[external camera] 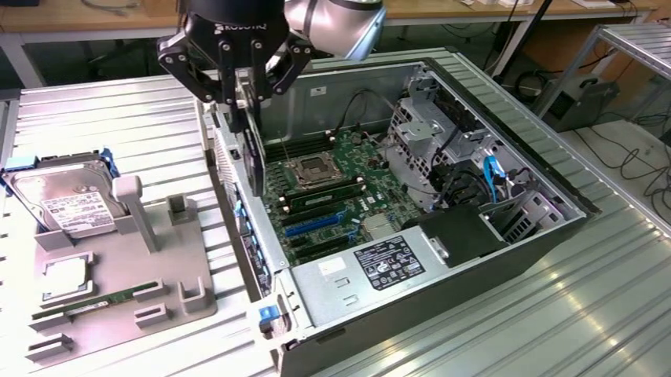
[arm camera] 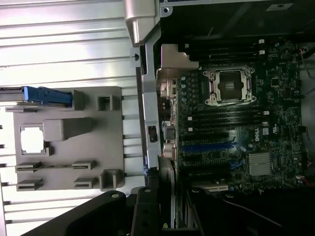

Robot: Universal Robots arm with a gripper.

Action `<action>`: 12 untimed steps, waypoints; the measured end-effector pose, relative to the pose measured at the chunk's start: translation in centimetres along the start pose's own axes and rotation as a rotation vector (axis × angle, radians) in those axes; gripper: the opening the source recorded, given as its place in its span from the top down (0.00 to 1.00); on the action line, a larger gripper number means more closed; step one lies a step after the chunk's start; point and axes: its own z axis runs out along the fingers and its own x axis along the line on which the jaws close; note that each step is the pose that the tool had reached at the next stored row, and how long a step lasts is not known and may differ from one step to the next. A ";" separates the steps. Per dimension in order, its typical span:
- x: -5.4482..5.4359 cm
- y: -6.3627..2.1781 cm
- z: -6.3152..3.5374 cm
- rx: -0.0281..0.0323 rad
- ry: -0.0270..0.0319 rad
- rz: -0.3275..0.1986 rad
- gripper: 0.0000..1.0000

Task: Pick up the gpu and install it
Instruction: 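Pick up the gpu and move the gpu toward the slot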

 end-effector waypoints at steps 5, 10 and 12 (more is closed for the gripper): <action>-2.2 0.16 0.30 0.0006 0.0000 0.000 0.74; -2.9 0.20 0.50 0.0005 -0.0001 0.000 0.74; -3.0 0.21 0.57 0.0005 -0.0001 0.000 0.74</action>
